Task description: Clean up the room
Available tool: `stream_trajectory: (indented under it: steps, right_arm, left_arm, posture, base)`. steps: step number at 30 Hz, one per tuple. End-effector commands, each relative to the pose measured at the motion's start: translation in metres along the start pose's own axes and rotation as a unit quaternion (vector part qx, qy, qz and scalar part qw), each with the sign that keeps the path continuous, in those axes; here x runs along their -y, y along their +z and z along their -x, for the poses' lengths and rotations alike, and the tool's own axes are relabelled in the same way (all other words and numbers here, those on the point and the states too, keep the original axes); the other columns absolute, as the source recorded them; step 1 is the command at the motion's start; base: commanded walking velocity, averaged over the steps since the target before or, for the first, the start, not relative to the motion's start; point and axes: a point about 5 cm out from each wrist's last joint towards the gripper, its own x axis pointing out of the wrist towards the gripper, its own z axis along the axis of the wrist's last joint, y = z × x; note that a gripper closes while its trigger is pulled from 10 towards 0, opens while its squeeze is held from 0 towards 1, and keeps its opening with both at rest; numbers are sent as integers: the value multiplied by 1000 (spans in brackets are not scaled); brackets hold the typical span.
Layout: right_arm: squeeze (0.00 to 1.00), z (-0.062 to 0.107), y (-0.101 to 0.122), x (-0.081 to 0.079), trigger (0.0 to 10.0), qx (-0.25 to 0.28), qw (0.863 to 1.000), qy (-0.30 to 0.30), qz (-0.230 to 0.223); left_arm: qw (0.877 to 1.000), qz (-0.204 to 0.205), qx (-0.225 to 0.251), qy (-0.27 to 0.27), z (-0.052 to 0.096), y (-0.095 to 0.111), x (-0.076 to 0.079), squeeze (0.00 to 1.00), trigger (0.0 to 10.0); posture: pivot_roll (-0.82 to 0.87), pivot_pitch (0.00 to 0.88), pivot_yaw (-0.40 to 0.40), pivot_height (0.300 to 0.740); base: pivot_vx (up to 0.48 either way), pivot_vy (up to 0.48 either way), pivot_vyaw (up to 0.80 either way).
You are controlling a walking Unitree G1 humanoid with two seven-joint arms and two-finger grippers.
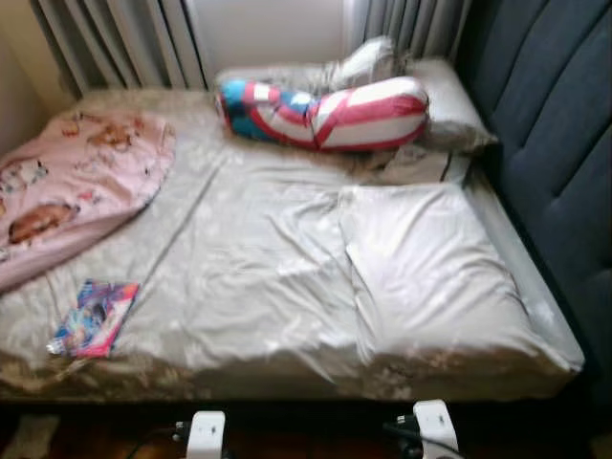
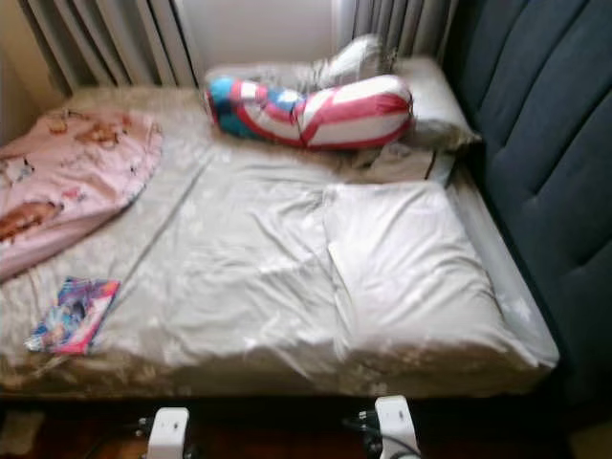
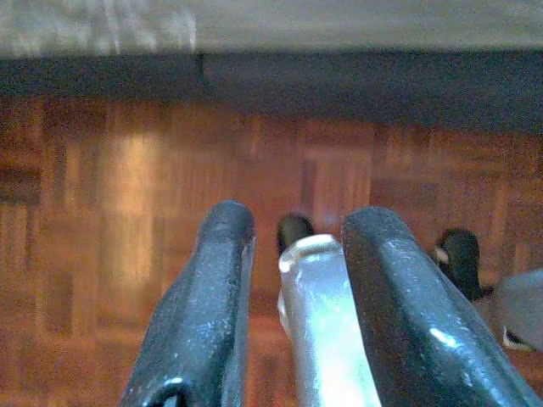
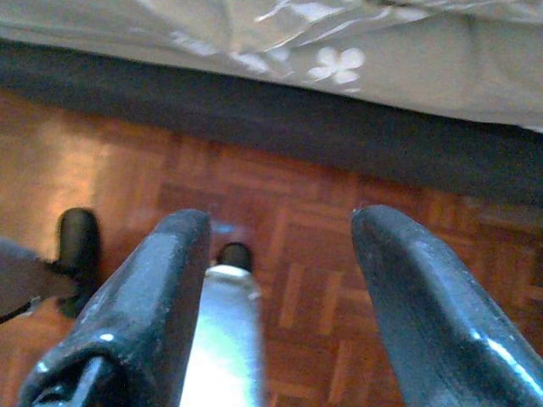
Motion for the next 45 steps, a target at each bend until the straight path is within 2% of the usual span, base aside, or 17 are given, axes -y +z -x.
stream_trajectory:
  steps: [1, 18, 24, 31, 35, 38, 39, 40, 41, 42, 43, 45]
  right_arm:
    - [0, 2, -6, 5, 10000, -8, 1000, -6, -1]
    - [0, 2, -6, 5, 10000, -6, 1000, -8, -3]
    - [0, 2, -6, 5, 10000, -3, 1000, -11, -5]
    - [0, 3, -3, 5, 10000, 34, 999, -21, -24]
    - [0, 5, -1, 7, 10000, 67, 997, -29, -34]
    - [0, 6, 2, 8, 10000, 92, 994, -32, -41]
    - [0, 5, 42, 12, 10000, 167, 985, -29, -42]
    - [0, 5, 63, 14, 10000, 205, 978, -28, -41]
    - [0, 8, 88, 16, 10000, 252, 967, -25, -41]
    - [0, 9, 92, 17, 10000, 264, 963, -25, -43]
    - [0, 10, 94, 18, 10000, 272, 961, -26, -44]
    - [0, 12, 97, 20, 10000, 286, 957, -29, -42]
  left_arm:
    - [1000, -2, -11, -5, 1, -4, 3, 0, 10000]
    - [1000, -3, -12, -6, 1, -4, 4, 0, 10000]
    - [1000, -21, -2, -9, 0, -2, 3, 0, 10000]
    - [998, -27, 55, -10, 2, 6, 3, 0, 10000]
    - [995, -1, 103, 2, 6, 10, 3, 0, 10000]
    - [993, 5, 122, 3, 7, 12, 4, 0, 10000]
    - [991, 0, 133, 3, 8, 13, 4, 0, 10000]
    - [991, -3, 137, 4, 9, 13, 4, 0, 10000]
    - [972, -5, 236, 4, 4, 69, -3, 0, 10000]
    - [958, -8, 288, 3, 6, 99, -7, 0, 10000]
    - [947, -11, 321, 3, 9, 117, -9, 0, 10000]
    - [937, -17, 349, -2, 13, 125, -8, 0, 10000]
  posture:
    - [-72, 78, -19, 738]
    - [-74, 83, -17, 738]
    - [-86, 86, -15, 738]
    - [-115, 90, -14, 738]
    - [-121, 81, -23, 738]
    - [-120, 79, -27, 738]
    - [-134, 71, -31, 738]
    - [-134, 71, -31, 738]
    - [-139, 69, -34, 738]
    - [-140, 66, -37, 738]
    - [-140, 65, -37, 738]
    - [-139, 60, -40, 738]
  base:
    - [0, -334, 0]
    - [0, -335, 0]
    - [0, 0, 0]
    - [0, 0, 0]
    - [0, 0, 0]
    - [0, 0, 0]
    - [0, 0, 0]
    - [0, 0, 0]
    - [0, 0, 0]
    - [0, 0, 0]
    - [0, 0, 0]
    - [0, 0, 0]
